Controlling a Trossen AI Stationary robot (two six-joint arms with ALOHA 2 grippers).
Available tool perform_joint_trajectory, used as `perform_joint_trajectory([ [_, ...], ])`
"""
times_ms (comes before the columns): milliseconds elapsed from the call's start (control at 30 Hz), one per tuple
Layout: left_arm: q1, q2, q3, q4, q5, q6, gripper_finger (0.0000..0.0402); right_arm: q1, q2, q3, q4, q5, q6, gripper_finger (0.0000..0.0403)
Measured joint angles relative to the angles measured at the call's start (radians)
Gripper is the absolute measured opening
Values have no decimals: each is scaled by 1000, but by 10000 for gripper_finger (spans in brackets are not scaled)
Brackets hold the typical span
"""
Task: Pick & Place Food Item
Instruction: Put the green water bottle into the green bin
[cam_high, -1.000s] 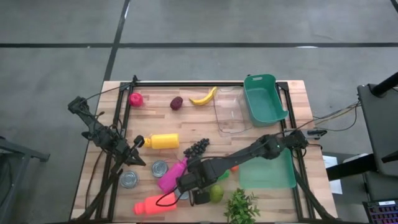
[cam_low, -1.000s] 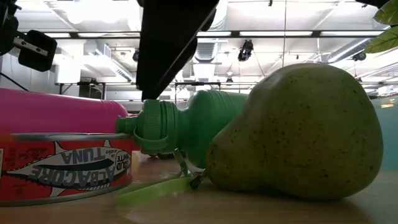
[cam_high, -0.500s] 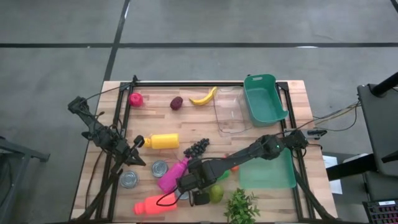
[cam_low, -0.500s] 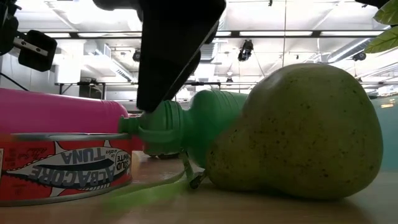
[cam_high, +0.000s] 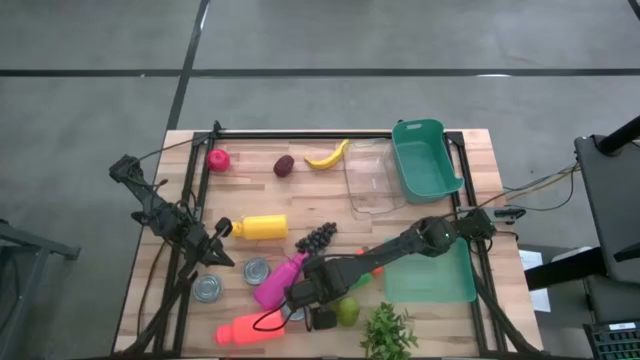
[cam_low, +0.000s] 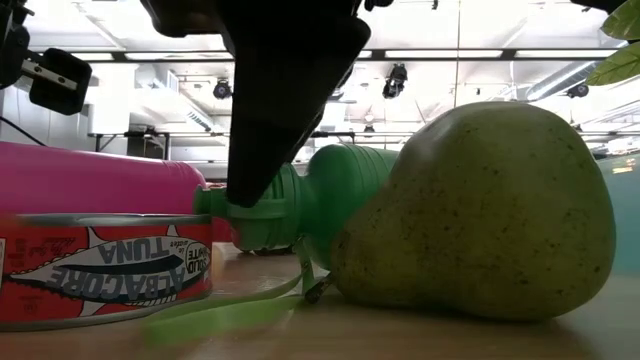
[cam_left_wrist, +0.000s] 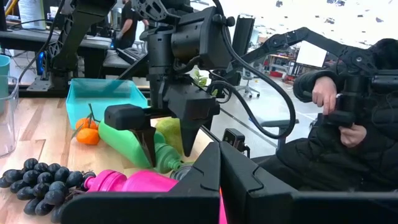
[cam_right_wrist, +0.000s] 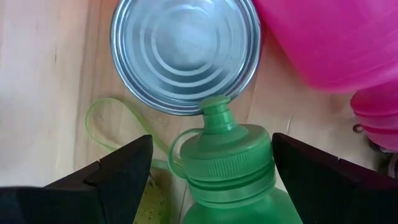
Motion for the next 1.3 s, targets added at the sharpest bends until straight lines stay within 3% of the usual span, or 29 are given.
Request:
perform_joint_trajectory([
  [500, 0, 0, 0, 0, 0, 0, 0, -27, 0, 0, -29, 6, -156, 326],
  [1300, 0, 0, 0, 0, 0, 0, 0, -27, -1, -37, 17, 15, -187, 326],
])
